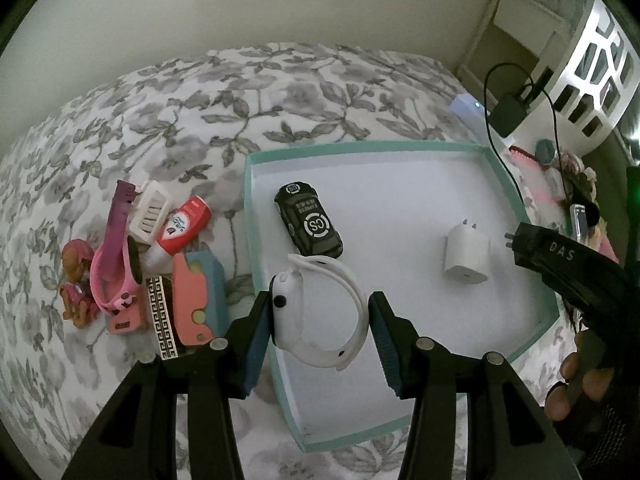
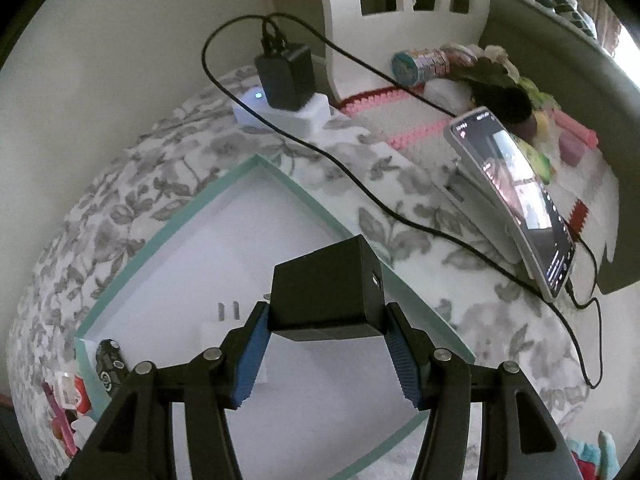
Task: Organize rigid objects
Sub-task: 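Lower the white watch into the tray with the left tool while the right tool releases the black charger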
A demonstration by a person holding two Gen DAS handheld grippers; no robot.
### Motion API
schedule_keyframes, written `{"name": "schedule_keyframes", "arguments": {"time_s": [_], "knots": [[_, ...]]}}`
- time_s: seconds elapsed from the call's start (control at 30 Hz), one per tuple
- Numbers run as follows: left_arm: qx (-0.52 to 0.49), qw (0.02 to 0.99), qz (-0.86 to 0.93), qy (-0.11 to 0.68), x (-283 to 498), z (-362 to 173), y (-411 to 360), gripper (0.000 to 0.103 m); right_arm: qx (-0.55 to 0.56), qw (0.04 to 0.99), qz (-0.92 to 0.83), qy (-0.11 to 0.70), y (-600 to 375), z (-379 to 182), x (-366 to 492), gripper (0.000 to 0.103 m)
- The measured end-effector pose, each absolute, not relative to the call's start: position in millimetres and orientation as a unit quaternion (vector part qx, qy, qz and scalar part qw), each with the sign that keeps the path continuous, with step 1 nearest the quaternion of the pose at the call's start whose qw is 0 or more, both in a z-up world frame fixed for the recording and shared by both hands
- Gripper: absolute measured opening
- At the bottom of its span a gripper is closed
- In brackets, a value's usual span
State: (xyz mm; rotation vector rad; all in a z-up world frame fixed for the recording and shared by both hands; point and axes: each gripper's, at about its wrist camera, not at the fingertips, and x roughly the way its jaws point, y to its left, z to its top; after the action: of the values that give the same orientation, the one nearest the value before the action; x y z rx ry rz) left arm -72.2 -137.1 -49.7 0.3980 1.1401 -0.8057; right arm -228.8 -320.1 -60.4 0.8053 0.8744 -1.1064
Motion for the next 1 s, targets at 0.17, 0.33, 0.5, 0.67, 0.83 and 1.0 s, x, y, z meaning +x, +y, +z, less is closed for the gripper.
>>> {"name": "schedule_keyframes", "arguments": {"time_s": [0.17,0.33,0.5,0.67,0.83,1.0], "knots": [[0.186,0.744,-0.365,0.528,-72,-56,-137,0.050,0.368,0.678,-0.495,0.400,-321,-66,-230,0.060],[0.183,0.745,-0.364,0.528,-70,-55,-136,0.054,0.381,0.669,-0.491,0.407,-323,-72,-232,0.060],[0.182,0.745,-0.361,0.530,-69,-55,-136,0.057,0.385,0.665,-0.489,0.412,-323,-75,-233,0.060],[0.170,0.750,-0.357,0.530,-65,-50,-133,0.067,0.380,0.666,-0.490,0.415,-324,-75,-231,0.061],[0.162,0.756,-0.346,0.532,-59,-46,-130,0.068,0.375,0.670,-0.488,0.416,-324,-74,-229,0.067],[0.136,0.764,-0.328,0.539,-46,-43,-120,0.075,0.358,0.681,-0.491,0.408,-322,-69,-225,0.074]]}}
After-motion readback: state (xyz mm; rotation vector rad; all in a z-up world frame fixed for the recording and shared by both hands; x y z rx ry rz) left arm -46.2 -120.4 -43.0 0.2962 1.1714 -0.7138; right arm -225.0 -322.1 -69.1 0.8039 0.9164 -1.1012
